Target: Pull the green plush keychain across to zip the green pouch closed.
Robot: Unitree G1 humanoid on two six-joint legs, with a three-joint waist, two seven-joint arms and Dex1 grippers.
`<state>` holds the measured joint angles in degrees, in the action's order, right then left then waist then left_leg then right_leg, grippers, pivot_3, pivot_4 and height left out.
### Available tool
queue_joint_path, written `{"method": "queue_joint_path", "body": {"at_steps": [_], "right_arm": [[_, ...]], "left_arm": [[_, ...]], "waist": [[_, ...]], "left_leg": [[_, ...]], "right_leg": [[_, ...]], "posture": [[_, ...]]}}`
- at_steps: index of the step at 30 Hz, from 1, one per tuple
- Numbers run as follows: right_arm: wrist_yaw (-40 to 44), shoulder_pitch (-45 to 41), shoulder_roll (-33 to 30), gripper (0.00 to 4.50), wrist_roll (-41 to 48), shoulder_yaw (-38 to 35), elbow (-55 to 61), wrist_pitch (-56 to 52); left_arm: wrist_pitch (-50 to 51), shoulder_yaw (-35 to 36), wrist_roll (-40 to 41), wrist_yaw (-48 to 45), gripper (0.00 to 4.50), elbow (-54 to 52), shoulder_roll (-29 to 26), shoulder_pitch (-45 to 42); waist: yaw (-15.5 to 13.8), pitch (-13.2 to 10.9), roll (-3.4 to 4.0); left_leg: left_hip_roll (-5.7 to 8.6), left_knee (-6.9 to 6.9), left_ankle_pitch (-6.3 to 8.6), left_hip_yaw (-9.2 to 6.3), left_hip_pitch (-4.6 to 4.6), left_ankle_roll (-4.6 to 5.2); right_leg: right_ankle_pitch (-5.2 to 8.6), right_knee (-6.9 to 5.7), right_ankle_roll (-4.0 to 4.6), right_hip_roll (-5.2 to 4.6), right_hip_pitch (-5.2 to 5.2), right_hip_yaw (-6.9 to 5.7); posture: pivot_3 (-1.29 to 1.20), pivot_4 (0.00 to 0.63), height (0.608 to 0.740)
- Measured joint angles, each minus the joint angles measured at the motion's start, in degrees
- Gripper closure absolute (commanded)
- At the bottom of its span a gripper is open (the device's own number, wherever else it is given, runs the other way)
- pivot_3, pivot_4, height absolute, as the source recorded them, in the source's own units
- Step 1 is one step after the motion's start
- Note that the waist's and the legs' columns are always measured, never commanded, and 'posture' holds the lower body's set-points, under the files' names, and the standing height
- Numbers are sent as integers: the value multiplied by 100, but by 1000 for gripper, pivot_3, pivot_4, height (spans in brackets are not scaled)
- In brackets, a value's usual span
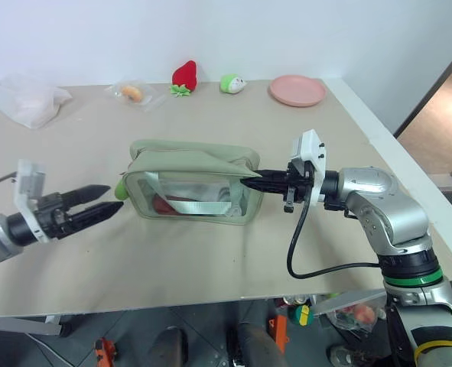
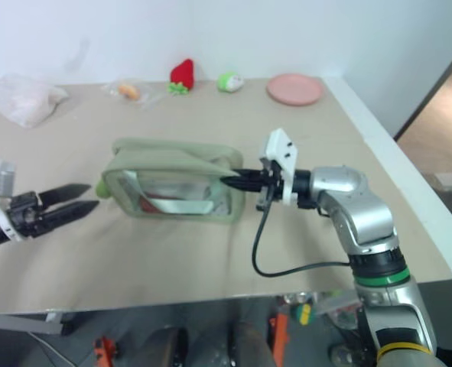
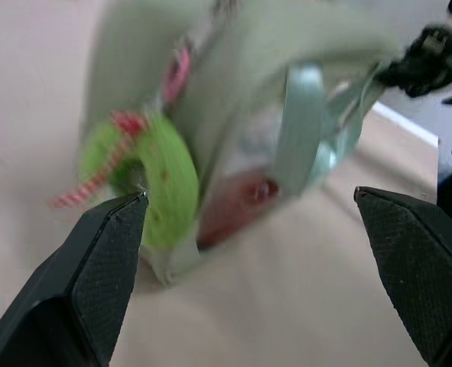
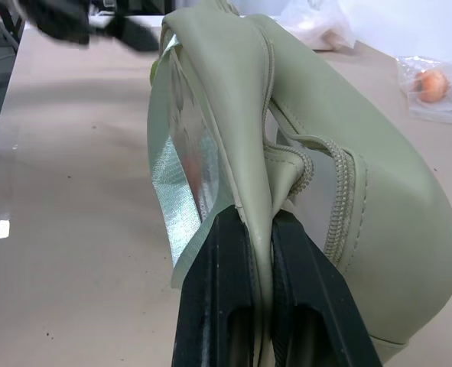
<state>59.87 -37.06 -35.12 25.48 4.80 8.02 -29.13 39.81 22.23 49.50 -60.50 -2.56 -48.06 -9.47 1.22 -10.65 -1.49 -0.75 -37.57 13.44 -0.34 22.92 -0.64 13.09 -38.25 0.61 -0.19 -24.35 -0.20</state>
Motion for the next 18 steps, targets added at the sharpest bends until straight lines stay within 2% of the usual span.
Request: {"method": "queue_joint_path", "body": {"at_steps": [11, 14, 15, 18], "right_arm": [[-17, 2, 8, 4438, -1, 3, 53, -101], [-20, 4, 7, 4500, -1, 3, 55, -104], [-22, 4, 7, 4500, -1, 3, 55, -104], [-29, 4, 7, 4500, -2, 3, 55, -104]], "left_arm": [[-242, -148, -468, 41, 0, 709, 182, -539], [-308, -264, -634, -9, 838, 704, 189, -552], [-351, -365, -717, -6, 1281, 704, 206, -552], [-364, -429, -793, -17, 2210, 704, 248, -552]], "waist": [[-1, 1, -2], [-1, 1, -2], [-1, 1, -2], [0, 1, -2]], "left_leg": [[-8, 0, -1, 6, -1, -1], [-8, 0, -1, 6, -1, -1], [-8, 0, -1, 6, -1, -1], [-9, 0, -1, 7, -1, 0]], "right_leg": [[-4, 0, 4, 10, -2, 7], [-4, 0, 4, 11, -2, 7], [-5, 0, 4, 11, -2, 7], [-5, 0, 4, 11, -3, 8]], "posture": [[0, 150, 740], [0, 150, 740], [0, 150, 740], [0, 150, 740]]}}
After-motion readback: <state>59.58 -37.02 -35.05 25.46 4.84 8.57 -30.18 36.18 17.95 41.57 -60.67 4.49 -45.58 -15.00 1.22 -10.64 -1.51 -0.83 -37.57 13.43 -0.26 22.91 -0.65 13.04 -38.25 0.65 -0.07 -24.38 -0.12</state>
